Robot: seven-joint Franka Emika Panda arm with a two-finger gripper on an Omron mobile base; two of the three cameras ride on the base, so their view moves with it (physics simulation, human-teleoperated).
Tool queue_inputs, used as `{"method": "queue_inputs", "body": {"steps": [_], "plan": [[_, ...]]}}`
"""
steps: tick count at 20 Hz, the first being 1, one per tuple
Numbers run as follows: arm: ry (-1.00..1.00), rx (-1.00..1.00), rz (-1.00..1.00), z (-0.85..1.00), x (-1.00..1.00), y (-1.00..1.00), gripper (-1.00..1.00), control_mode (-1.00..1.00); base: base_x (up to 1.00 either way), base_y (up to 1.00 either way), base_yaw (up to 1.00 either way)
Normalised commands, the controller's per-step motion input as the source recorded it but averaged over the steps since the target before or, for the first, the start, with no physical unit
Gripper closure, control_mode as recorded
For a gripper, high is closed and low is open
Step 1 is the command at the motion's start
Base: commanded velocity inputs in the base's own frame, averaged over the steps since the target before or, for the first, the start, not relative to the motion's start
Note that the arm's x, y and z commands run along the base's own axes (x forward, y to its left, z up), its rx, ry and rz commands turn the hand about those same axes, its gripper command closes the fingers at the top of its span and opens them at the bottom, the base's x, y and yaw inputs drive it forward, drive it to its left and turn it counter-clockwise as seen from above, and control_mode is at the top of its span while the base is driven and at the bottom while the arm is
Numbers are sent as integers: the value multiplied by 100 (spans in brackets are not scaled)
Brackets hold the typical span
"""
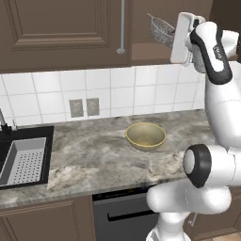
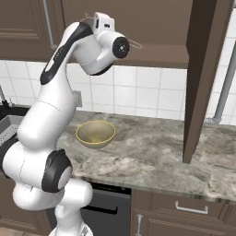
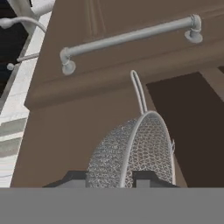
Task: Open the cabinet and setup a tea strainer by placing it in the bowl upright.
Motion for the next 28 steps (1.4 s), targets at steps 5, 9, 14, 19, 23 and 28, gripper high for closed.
{"method": "queue_inputs", "body": {"steps": [5,9,14,19,23,28], "plan": [[0,-12,-10,14,-92,0,100,-100,0,0,0],[0,-9,-14,1,-99,0,100,-100,0,0,0],[2,-7,-17,0,-100,0,100,-100,0,0,0],[13,-6,-16,0,-93,0,100,-100,0,0,0],[22,-2,-11,-14,-76,0,100,-100,0,0,0],[28,0,-11,-46,-34,0,100,-100,0,0,0]]}}
